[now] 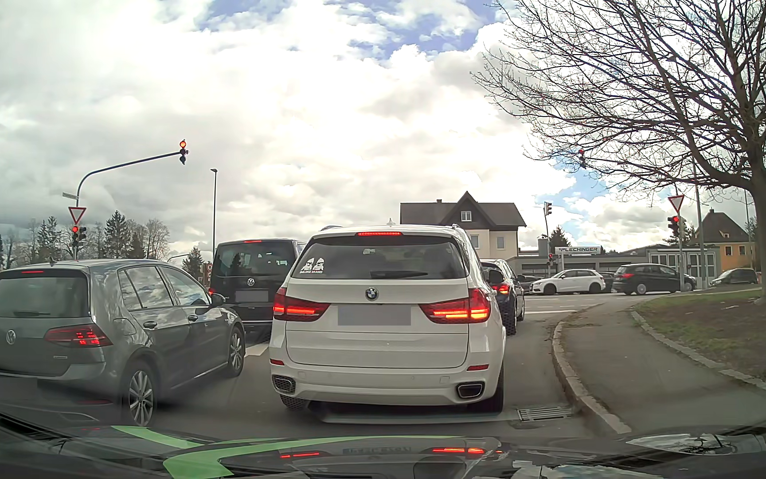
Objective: Follow the waypoints while adhering to traffic rules and regulations
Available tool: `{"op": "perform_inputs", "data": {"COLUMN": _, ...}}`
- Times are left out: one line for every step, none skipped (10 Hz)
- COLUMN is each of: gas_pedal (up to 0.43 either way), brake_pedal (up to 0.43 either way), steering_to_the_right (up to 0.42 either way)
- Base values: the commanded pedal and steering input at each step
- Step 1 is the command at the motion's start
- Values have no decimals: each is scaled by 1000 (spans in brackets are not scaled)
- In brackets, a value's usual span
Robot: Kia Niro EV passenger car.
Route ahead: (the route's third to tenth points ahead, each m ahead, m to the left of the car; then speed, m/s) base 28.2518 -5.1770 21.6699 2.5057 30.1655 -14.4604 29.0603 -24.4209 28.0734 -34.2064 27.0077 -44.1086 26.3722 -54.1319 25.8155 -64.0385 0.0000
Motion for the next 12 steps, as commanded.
{"op": "perform_inputs", "data": {"gas_pedal": 0, "brake_pedal": 323, "steering_to_the_right": 16}}
{"op": "perform_inputs", "data": {"gas_pedal": 0, "brake_pedal": 329, "steering_to_the_right": 16}}
{"op": "perform_inputs", "data": {"gas_pedal": 0, "brake_pedal": 323, "steering_to_the_right": 16}}
{"op": "perform_inputs", "data": {"gas_pedal": 0, "brake_pedal": 323, "steering_to_the_right": 16}}
{"op": "perform_inputs", "data": {"gas_pedal": 0, "brake_pedal": 323, "steering_to_the_right": 16}}
{"op": "perform_inputs", "data": {"gas_pedal": 0, "brake_pedal": 323, "steering_to_the_right": 16}}
{"op": "perform_inputs", "data": {"gas_pedal": 0, "brake_pedal": 323, "steering_to_the_right": 16}}
{"op": "perform_inputs", "data": {"gas_pedal": 0, "brake_pedal": 323, "steering_to_the_right": 16}}
{"op": "perform_inputs", "data": {"gas_pedal": 0, "brake_pedal": 329, "steering_to_the_right": 16}}
{"op": "perform_inputs", "data": {"gas_pedal": 0, "brake_pedal": 329, "steering_to_the_right": 16}}
{"op": "perform_inputs", "data": {"gas_pedal": 0, "brake_pedal": 329, "steering_to_the_right": 16}}
{"op": "perform_inputs", "data": {"gas_pedal": 0, "brake_pedal": 323, "steering_to_the_right": 16}}
